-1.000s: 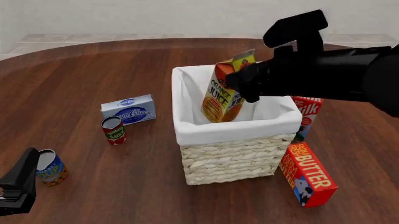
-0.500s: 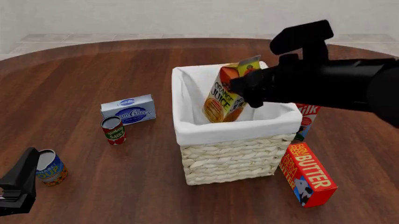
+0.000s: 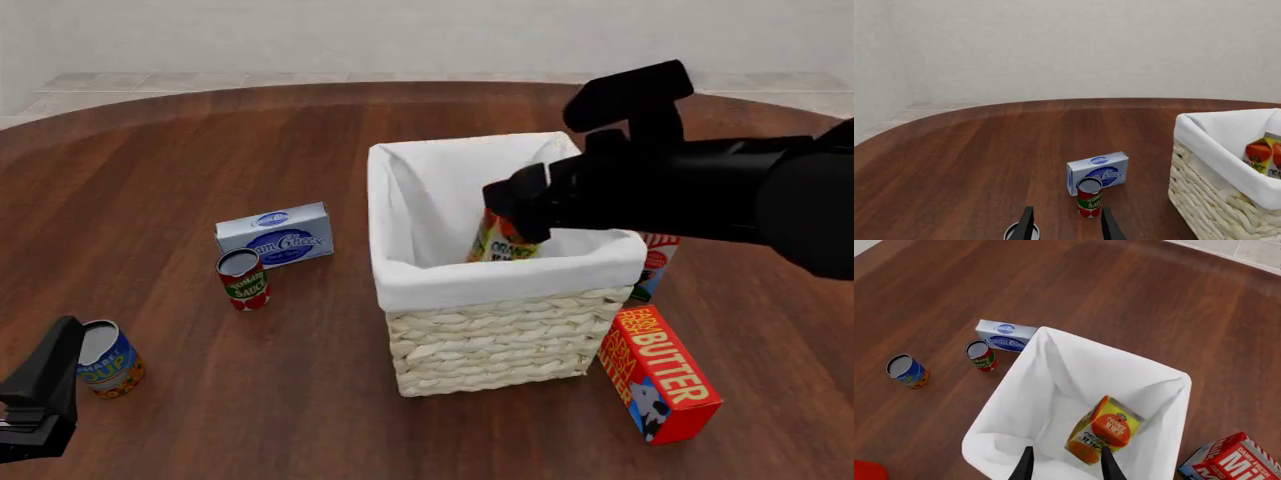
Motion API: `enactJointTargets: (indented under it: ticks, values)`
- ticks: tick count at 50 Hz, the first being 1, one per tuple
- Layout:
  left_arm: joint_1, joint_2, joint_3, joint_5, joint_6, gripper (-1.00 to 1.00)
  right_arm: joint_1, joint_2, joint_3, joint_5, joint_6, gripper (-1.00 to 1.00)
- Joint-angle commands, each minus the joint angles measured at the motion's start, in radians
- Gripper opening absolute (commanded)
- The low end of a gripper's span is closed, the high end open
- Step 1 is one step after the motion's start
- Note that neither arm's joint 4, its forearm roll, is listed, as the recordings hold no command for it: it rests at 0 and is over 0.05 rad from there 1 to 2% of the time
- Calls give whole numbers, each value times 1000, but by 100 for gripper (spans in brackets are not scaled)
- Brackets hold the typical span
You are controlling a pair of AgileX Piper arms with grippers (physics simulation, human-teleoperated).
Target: Pick up the orange juice, and put it in the basket.
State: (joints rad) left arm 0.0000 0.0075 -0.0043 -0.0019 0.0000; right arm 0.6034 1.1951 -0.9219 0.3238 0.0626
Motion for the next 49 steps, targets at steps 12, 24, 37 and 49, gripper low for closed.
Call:
enactJointTargets:
  ticks: [12, 24, 37, 49]
  values:
    - [0, 0, 0, 0, 0, 100, -2, 15, -36, 6, 0, 100]
    - [0, 0, 0, 0, 0, 100, 2, 0, -97, 44, -10, 100]
    - [0, 0, 0, 0, 0, 100, 3, -21, -182, 95, -30, 100]
    - [0, 0, 0, 0, 0, 100, 3, -53, -233, 137, -51, 100]
